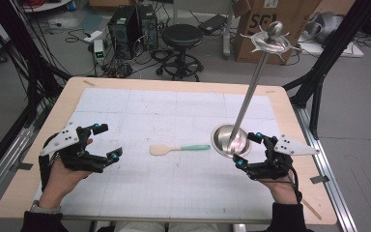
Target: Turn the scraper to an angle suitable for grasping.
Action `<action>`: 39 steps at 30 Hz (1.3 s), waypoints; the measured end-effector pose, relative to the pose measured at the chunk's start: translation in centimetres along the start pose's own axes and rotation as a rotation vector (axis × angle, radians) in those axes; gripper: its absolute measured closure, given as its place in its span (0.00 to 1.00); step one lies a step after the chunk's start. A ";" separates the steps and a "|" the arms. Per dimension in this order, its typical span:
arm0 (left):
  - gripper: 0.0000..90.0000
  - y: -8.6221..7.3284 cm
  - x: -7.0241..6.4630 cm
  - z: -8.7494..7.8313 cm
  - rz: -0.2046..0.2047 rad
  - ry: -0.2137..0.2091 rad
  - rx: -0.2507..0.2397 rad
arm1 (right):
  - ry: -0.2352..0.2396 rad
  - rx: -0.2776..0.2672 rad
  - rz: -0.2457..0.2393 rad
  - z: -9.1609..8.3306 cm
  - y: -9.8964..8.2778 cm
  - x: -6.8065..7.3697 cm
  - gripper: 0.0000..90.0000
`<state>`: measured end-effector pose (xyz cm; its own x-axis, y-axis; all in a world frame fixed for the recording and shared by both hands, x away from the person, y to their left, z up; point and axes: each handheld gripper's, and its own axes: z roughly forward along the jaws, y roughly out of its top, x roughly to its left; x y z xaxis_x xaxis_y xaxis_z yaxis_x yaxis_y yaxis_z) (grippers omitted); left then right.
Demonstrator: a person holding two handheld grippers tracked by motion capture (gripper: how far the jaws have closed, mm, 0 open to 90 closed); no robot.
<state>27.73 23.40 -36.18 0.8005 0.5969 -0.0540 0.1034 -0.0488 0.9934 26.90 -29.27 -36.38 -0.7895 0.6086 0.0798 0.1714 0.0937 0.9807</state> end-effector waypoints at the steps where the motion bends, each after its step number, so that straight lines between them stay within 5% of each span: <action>1: 0.04 0.0 0.0 0.0 0.003 0.001 0.001 | 0.006 0.004 0.005 0.1 0.0 0.0 0.06; 6: 0.04 -0.1 -0.1 -0.2 0.037 0.005 -0.010 | 0.010 0.012 0.021 0.9 -0.1 0.1 0.06; 16: 0.04 -0.9 0.3 -0.8 0.011 0.030 0.013 | 0.014 0.041 0.014 2.4 0.0 0.2 0.11; 17: 0.04 -1.0 0.4 -0.8 0.008 0.030 0.012 | 0.012 0.048 0.005 2.8 0.0 0.2 0.21; 23: 0.04 -1.3 0.2 -1.3 0.010 0.063 0.017 | -0.014 0.132 0.030 4.3 -0.2 -0.1 0.36; 28: 0.04 -1.6 -0.2 -1.6 0.028 0.067 0.027 | 0.004 0.212 0.092 6.2 -0.7 -0.3 0.71; 34: 0.04 -1.8 -0.5 -2.3 0.029 0.078 0.040 | -0.009 0.237 0.121 7.9 -1.0 -0.3 0.99; 39: 0.04 -2.0 -0.7 -3.0 0.028 0.089 0.046 | -0.007 0.263 0.084 9.7 -1.4 -0.1 0.99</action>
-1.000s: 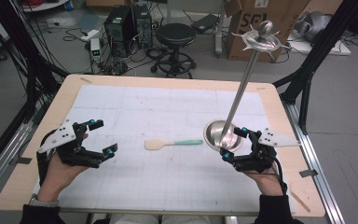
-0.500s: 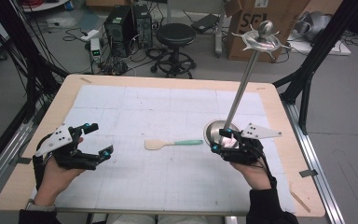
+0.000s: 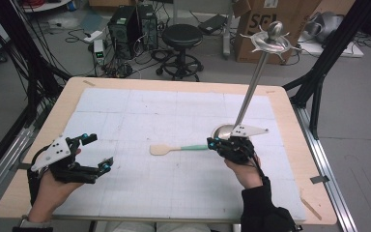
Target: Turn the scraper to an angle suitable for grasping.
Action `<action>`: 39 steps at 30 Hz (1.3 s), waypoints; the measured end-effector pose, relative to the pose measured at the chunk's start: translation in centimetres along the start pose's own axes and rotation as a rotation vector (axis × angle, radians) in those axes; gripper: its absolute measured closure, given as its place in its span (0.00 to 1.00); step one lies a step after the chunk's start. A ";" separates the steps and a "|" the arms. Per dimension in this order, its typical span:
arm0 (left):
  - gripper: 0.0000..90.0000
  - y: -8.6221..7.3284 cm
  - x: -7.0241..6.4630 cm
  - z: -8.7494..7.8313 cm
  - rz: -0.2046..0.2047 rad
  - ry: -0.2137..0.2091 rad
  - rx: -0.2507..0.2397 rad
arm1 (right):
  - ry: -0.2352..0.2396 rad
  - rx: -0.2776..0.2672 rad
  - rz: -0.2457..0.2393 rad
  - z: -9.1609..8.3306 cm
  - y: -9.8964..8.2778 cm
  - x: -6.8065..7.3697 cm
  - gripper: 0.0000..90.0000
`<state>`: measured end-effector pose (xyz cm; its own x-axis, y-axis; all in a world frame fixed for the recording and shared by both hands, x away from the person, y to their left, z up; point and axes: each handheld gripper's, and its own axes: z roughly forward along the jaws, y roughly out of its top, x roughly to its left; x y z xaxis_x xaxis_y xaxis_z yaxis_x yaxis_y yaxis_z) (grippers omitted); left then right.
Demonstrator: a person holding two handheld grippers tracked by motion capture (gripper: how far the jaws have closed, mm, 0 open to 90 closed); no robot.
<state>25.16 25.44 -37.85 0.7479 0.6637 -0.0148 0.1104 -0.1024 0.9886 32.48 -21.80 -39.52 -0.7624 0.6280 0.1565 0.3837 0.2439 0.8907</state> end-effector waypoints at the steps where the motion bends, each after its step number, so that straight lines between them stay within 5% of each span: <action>1: 0.04 -0.1 0.0 -0.1 0.004 0.001 0.006 | 0.000 0.006 -0.016 0.5 0.0 0.1 0.99; 11: 0.04 -0.4 -0.6 -1.6 0.002 0.020 0.015 | 0.001 0.088 -0.143 6.0 0.2 1.4 1.00; 16: 0.04 -0.8 -0.3 -2.0 -0.008 0.043 0.024 | -0.017 0.108 -0.164 8.7 0.1 1.5 1.00; 23: 0.04 -1.0 -0.3 -2.3 -0.012 0.062 0.031 | 0.001 0.148 -0.142 11.7 0.2 1.5 1.00; 32: 0.04 -1.5 -0.4 -2.6 -0.007 0.064 0.060 | 0.005 0.186 -0.102 13.2 0.2 1.3 1.00; 39: 0.04 -1.4 -0.3 -2.8 -0.031 0.062 0.049 | 0.015 0.255 -0.012 14.6 0.5 1.0 1.00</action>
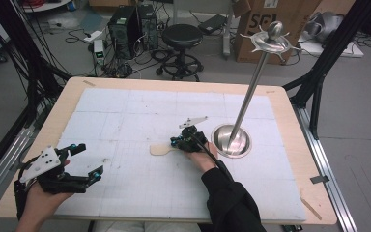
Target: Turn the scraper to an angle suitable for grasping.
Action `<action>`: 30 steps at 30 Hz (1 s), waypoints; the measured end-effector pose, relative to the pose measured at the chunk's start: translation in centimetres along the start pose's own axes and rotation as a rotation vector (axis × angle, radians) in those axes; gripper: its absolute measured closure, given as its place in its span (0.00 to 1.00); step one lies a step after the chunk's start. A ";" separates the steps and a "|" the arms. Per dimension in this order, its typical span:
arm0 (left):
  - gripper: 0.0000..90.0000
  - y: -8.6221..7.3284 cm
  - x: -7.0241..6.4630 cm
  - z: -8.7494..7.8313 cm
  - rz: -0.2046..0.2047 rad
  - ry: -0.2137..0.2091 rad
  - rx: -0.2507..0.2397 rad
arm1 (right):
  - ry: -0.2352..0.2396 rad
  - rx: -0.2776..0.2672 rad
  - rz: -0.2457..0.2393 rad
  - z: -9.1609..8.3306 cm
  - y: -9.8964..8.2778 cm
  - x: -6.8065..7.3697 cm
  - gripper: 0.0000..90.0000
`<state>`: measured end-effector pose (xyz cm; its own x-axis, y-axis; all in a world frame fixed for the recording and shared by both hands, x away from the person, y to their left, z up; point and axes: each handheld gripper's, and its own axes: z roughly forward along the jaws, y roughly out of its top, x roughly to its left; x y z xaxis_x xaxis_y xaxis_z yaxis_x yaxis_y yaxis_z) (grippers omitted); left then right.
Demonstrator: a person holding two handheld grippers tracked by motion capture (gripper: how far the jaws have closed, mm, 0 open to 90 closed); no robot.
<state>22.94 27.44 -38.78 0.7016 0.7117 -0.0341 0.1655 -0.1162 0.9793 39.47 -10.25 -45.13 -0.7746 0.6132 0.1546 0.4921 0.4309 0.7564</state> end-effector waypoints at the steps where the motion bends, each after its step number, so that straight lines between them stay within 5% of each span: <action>1: 0.04 0.1 -0.1 0.0 0.000 -0.004 -0.006 | 0.010 -0.003 0.010 0.0 0.0 -0.2 1.00; 8: 0.04 -0.1 -0.2 0.3 0.023 0.007 0.019 | 0.027 0.020 -0.005 -0.1 -0.1 0.2 1.00; 17: 0.04 -0.2 0.2 1.4 0.013 -0.005 0.024 | 0.030 0.079 -0.061 -1.3 -0.8 2.3 1.00; 22: 0.04 -0.2 -0.1 2.5 0.018 -0.030 0.038 | 0.080 0.075 -0.035 -2.0 -1.7 2.7 1.00; 30: 0.04 0.1 -0.2 4.3 0.016 -0.066 0.037 | 0.127 0.094 -0.077 -3.6 -3.4 4.6 1.00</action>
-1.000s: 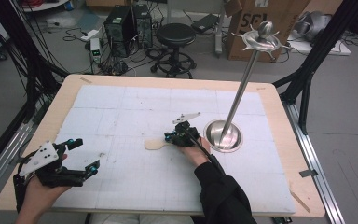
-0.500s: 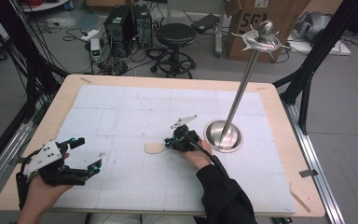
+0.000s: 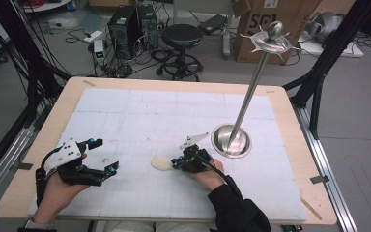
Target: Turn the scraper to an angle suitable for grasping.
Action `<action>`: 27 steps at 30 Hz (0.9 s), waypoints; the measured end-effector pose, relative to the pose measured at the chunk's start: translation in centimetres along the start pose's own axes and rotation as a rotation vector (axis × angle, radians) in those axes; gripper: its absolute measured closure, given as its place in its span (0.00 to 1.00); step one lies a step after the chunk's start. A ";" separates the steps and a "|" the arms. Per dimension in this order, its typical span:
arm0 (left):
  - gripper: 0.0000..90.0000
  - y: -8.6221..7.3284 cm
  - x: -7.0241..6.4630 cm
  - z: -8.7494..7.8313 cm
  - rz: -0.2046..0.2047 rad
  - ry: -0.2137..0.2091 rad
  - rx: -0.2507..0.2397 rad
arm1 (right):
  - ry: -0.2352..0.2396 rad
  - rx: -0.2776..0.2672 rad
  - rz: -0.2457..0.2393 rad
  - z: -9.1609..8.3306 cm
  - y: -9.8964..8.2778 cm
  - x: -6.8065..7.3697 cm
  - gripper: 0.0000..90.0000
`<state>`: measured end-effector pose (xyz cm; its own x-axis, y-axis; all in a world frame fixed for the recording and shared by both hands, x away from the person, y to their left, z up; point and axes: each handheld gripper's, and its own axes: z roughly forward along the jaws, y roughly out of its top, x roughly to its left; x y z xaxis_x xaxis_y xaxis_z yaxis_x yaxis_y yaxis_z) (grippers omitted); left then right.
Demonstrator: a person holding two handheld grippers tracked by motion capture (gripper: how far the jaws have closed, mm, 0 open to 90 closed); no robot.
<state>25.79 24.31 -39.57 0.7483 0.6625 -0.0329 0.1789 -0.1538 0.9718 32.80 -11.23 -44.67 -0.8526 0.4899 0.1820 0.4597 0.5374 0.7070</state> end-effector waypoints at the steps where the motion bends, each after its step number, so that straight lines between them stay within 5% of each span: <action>1: 0.04 0.0 0.0 0.2 -0.001 -0.004 0.002 | 0.003 -0.002 -0.006 -0.1 -0.2 0.2 1.00; 5: 0.04 -0.1 -0.1 1.0 0.007 -0.023 0.012 | 0.000 0.013 -0.030 -0.8 -0.4 0.9 1.00; 9: 0.04 0.2 0.1 1.3 0.005 -0.028 0.001 | 0.045 -0.023 -0.058 -2.5 -1.1 2.1 1.00; 14: 0.04 0.9 0.5 1.2 -0.006 -0.027 -0.030 | 0.011 0.018 -0.036 -3.8 -2.9 3.1 1.00; 23: 0.04 1.3 0.6 1.3 -0.005 -0.033 -0.036 | -0.004 0.078 -0.008 -5.0 -4.4 2.5 1.00; 27: 0.04 1.3 0.4 1.3 0.005 -0.036 -0.035 | -0.038 0.068 -0.042 -4.8 -4.2 2.4 1.00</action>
<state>27.16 23.44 -38.65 0.7715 0.6352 -0.0361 0.1534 -0.1307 0.9795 27.59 -15.64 -43.93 -0.8619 0.4912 0.1263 0.4410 0.6029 0.6649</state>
